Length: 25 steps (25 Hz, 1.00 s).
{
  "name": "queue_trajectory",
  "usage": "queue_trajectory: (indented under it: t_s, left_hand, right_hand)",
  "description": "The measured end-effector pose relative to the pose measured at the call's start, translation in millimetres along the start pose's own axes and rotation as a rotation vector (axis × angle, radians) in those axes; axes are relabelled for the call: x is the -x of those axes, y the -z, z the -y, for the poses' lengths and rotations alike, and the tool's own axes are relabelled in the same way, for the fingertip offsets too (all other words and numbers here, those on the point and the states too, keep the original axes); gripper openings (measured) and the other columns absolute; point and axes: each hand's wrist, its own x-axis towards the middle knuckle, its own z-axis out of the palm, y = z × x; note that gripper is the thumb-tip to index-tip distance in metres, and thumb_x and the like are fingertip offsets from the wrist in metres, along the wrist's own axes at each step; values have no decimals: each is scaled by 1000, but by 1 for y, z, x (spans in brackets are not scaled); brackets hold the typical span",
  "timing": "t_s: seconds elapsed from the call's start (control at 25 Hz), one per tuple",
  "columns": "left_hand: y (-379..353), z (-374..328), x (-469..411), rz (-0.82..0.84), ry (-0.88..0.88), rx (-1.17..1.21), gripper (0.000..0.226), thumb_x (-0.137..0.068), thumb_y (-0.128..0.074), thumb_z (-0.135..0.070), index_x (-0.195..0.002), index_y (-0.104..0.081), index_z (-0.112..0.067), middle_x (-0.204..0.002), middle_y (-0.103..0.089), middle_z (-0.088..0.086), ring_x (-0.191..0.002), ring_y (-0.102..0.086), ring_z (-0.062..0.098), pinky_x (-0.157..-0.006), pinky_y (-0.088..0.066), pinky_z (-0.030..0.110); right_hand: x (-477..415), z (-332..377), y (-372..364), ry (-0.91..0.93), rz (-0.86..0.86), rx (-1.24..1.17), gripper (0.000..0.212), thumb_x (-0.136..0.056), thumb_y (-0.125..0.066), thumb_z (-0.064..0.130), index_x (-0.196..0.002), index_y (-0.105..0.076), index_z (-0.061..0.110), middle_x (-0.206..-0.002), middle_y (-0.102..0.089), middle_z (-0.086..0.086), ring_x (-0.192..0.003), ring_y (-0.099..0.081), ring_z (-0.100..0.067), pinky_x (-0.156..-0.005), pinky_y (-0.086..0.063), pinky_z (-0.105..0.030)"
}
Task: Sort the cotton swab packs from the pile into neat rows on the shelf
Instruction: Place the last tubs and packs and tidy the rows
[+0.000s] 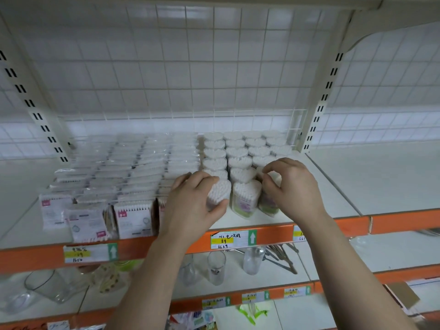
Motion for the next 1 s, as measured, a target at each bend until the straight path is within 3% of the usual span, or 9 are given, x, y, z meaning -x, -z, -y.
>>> queue_trajectory:
  t_s: [0.16,0.28,0.36,0.72,1.0]
  left_hand:
    - [-13,6,8,74,-25,-27,58,-79,-49,-59,-113,-67,-16,-110,-64,-3,-102,-50,11,-105,-24,28]
    - [-15,8,8,67,-14,-46,59,-73,-53,-63,-111,-69,-21,-111,-63,-7,-104,-51,14,-91,-29,28]
    - [-14,9,9,42,-19,-53,55,-68,-63,-60,-107,-70,-21,-107,-62,-7,-101,-48,12,-86,-29,29]
    - [-17,9,9,12,-20,-64,54,-58,-82,-46,-104,-72,-21,-99,-64,-9,-95,-50,12,-93,-27,28]
    - [-19,5,9,43,-13,-75,55,-61,-80,-45,-107,-70,-19,-100,-62,-7,-95,-54,16,-92,-29,29]
  right_hand:
    - [2,-1,-2,10,-14,-15,8,-81,-62,17,-87,-68,19,-93,-66,1,-92,-57,-26,-65,-44,-30]
    - [3,0,-3,14,-23,-17,8,-81,-62,16,-86,-68,18,-92,-66,2,-90,-57,-26,-63,-44,-29]
    - [4,1,-4,17,-25,-21,7,-82,-62,17,-86,-68,18,-92,-66,3,-89,-57,-26,-63,-45,-30]
    - [4,2,-11,-2,0,4,10,-84,-59,21,-88,-68,20,-93,-65,4,-93,-55,-23,-62,-44,-30]
    - [1,5,-14,22,-2,-13,11,-82,-60,18,-89,-68,19,-92,-65,3,-91,-56,-25,-61,-41,-27]
